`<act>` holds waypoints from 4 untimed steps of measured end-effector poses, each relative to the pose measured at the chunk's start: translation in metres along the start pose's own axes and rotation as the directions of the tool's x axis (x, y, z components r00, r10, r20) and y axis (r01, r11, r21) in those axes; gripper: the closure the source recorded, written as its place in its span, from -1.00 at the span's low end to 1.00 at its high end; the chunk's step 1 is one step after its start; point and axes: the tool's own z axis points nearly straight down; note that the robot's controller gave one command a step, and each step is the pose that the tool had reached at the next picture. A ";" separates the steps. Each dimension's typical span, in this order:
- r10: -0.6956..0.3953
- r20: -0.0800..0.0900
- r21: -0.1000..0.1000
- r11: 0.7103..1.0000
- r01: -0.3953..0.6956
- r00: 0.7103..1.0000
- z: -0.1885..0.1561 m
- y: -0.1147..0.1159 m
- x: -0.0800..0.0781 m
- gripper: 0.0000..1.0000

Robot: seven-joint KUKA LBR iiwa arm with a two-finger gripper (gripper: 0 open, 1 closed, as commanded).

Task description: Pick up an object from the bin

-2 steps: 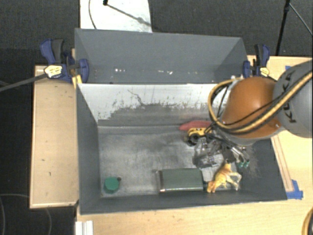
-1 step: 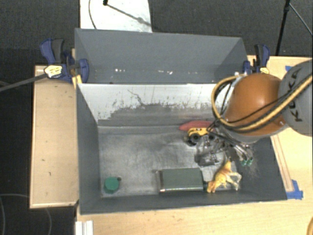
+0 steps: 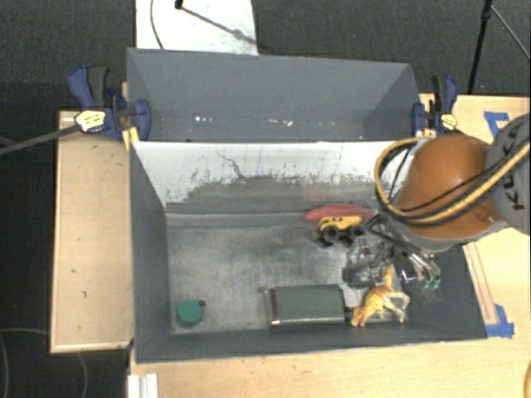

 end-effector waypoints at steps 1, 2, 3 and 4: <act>-0.006 0.001 0.001 1.000 0.006 1.000 0.001 -0.019 0.005 1.00; -0.015 -0.002 0.001 1.000 0.015 1.000 0.002 -0.021 0.012 1.00; 0.028 0.002 0.001 1.000 -0.028 1.000 -0.002 -0.047 0.017 -1.00; 0.029 0.002 0.001 1.000 -0.029 1.000 -0.002 -0.047 0.017 -1.00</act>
Offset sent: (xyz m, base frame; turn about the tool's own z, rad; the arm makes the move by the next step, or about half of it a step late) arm -0.0120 -0.0219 -0.0029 -0.0226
